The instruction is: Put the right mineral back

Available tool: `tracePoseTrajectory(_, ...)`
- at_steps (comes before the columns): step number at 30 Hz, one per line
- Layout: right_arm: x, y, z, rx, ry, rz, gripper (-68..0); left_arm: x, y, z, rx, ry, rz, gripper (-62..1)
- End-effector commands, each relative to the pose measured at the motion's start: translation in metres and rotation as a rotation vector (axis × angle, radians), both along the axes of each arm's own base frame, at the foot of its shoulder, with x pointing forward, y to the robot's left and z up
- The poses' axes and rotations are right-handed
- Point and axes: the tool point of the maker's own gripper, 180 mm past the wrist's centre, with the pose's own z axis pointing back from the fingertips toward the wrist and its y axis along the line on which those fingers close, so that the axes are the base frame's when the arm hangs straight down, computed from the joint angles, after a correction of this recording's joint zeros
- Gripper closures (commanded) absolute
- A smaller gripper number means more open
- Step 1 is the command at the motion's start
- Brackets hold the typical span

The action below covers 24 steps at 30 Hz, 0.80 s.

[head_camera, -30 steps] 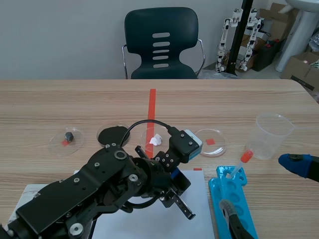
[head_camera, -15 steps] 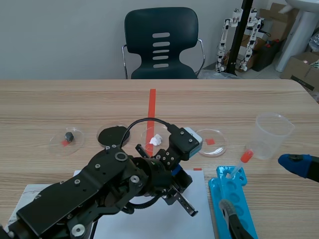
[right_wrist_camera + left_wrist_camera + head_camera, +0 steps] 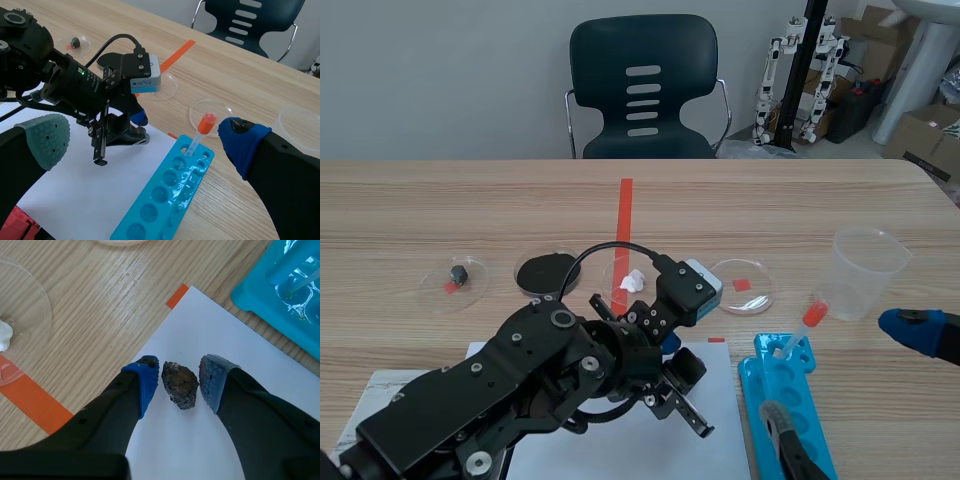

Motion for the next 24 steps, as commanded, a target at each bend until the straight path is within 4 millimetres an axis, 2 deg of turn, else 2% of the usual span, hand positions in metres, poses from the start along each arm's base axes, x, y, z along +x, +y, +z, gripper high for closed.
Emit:
tracePoseTrajectory(1, 0.0025, -0.0005, 0.0069, 0.008, -0.026, 0.0, -62.3, 0.0074, -0.0079, 0.0126, -0.041, -0.034, 0.003, -28.3)
tracePoseTrajectory(7, 0.0025, -0.0005, 0.0069, 0.008, -0.026, 0.0, -62.3, 0.008, -0.011, 0.0163, -0.076, -0.032, 0.012, -40.5)
tracePoseTrajectory(15, 0.0025, -0.0005, 0.0069, 0.008, -0.026, 0.0, -62.3, 0.0127, -0.0115, 0.0209, -0.096, -0.059, 0.028, -59.9)
tracePoseTrajectory(24, 0.0025, -0.0005, 0.0069, 0.008, -0.026, 0.0, -62.3, 0.0126, -0.0113, 0.0206, -0.092, -0.06, 0.026, -61.5)
